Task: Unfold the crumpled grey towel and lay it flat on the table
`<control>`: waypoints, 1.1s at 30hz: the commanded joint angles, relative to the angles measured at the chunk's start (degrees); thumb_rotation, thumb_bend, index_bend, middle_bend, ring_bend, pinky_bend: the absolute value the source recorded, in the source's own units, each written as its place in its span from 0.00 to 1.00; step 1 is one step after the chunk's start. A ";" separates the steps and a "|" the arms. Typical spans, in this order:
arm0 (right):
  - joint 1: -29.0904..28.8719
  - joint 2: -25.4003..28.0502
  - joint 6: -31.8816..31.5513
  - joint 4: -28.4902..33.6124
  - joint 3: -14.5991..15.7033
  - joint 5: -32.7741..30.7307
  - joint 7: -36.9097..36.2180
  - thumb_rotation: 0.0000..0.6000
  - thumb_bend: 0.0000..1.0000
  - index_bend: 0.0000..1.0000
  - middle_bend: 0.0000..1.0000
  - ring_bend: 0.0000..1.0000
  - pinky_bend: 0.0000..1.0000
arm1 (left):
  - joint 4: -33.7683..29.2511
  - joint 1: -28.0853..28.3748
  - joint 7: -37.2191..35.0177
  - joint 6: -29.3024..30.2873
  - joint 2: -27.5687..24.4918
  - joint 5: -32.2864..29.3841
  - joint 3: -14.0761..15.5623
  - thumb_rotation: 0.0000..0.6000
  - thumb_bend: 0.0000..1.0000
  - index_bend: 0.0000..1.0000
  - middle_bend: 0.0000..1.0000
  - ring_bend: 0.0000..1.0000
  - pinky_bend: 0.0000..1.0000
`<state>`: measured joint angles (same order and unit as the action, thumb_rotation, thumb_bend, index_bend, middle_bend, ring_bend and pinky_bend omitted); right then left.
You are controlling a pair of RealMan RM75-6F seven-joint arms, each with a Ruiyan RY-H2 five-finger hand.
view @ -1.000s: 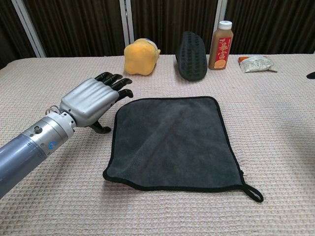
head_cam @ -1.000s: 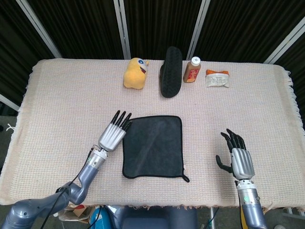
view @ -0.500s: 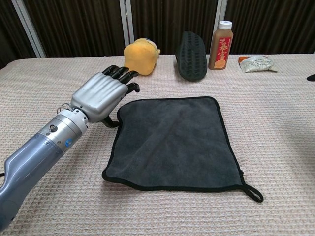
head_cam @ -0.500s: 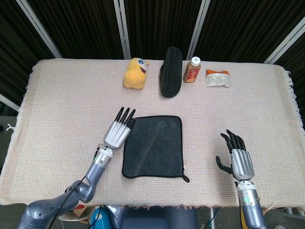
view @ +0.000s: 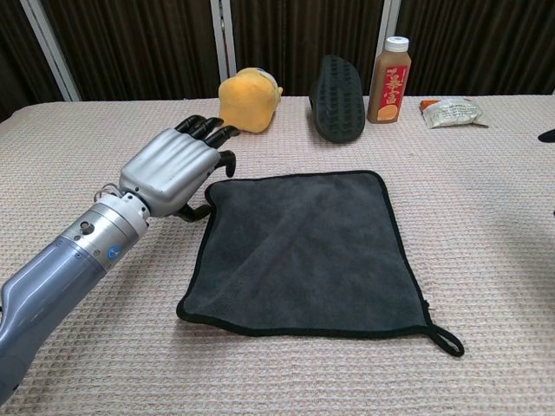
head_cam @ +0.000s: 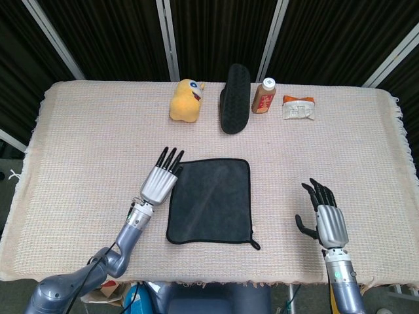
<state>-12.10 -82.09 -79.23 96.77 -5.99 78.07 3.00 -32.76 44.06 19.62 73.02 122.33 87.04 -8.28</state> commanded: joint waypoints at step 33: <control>0.32 0.04 0.55 0.16 -0.21 0.37 -0.24 1.00 0.40 0.13 0.05 0.00 0.01 | 0.81 -0.54 0.40 -1.82 0.26 -0.08 1.44 1.00 0.45 0.64 0.12 0.03 0.06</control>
<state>-11.78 -82.05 -78.68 96.94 -6.19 78.45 2.76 -31.95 43.55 20.03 71.23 122.63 86.98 -6.86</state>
